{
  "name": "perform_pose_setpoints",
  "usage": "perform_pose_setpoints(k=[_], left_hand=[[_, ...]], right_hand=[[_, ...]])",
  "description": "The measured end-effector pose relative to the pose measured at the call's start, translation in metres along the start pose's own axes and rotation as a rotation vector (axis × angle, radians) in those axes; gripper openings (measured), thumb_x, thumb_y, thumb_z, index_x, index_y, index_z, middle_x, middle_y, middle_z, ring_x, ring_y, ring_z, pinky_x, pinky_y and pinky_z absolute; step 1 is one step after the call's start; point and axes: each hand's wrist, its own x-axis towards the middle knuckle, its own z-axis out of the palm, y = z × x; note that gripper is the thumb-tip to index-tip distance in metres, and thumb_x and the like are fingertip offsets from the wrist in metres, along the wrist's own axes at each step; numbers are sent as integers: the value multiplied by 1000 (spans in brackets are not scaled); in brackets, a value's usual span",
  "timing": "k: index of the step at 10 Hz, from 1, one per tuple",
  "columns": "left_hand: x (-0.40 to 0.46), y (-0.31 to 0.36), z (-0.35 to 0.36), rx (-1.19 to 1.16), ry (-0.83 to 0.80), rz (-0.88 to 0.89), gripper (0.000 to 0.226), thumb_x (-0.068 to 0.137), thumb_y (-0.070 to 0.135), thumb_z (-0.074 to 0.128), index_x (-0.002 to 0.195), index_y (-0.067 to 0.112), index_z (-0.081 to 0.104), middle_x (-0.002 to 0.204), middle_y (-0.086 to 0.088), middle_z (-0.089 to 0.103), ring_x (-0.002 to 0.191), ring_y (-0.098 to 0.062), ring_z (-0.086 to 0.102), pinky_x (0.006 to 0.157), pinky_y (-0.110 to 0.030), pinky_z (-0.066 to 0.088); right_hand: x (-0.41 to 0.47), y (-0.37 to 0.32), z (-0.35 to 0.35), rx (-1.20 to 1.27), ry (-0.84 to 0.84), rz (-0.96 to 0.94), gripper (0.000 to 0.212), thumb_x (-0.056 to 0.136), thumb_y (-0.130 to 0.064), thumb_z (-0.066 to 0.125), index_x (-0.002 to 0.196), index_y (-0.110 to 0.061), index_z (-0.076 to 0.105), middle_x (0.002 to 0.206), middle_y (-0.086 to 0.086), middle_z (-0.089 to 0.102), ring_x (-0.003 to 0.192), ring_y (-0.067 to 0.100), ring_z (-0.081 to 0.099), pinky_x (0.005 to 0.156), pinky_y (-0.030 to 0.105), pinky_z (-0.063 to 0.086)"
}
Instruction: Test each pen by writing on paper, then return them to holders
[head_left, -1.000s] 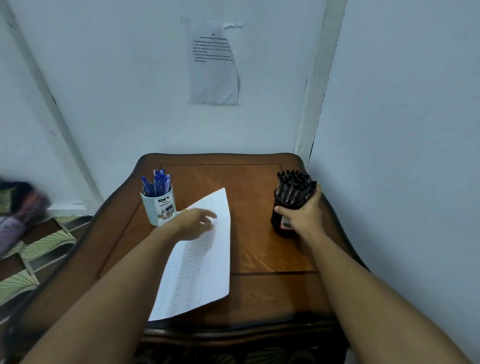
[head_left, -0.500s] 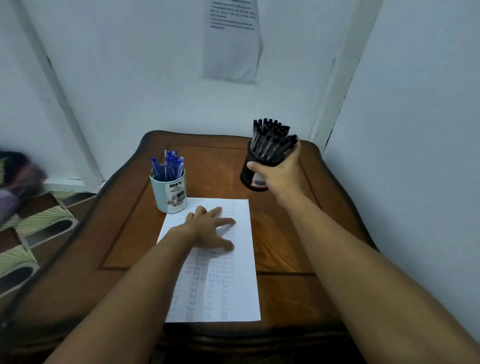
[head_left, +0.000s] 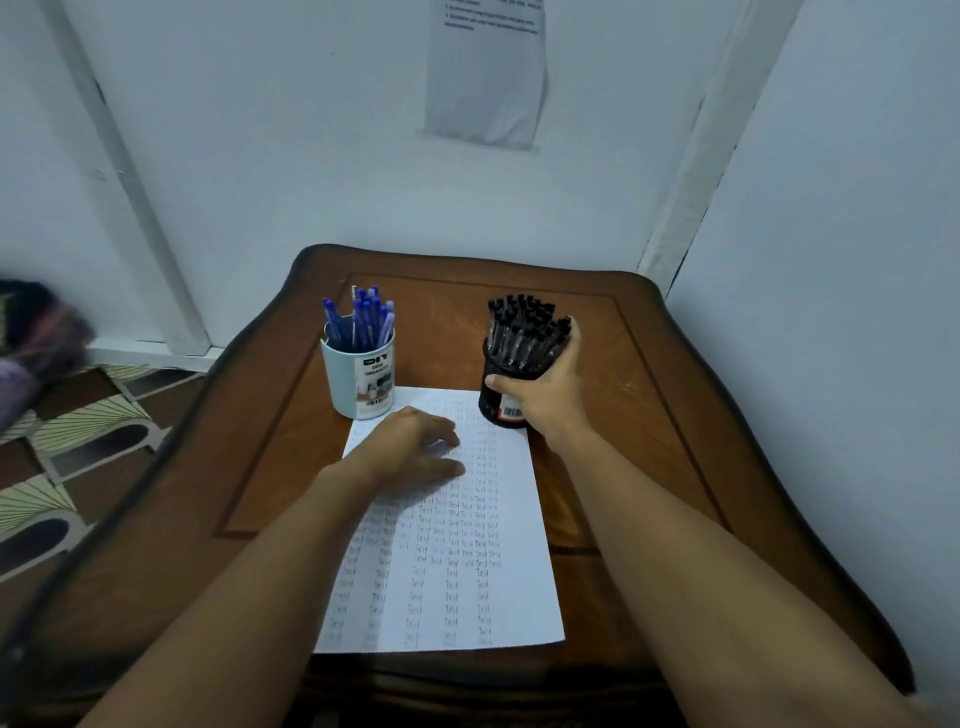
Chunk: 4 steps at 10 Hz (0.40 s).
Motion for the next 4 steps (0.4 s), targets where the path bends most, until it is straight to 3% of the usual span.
perform_pose_setpoints(k=[2,4], left_hand=[[-11,3,5,32,-17,38,37,93,41,65,126,26,66,145,8,52,130,-10,42,103,-25,35],[-56,9,13,-110,169,33,33,98,42,54,126,30,65,137,20,50,125,7,35,98,-8,27]], right_hand=[[-1,9,5,-32,-29,23,128,70,-17,91,158,-30,-2,151,5,45,139,26,43,111,45,38],[-12,-5,-16,-71,-96,48,134,69,-27,92,158,-30,-8,159,3,34,145,26,36,113,46,36]])
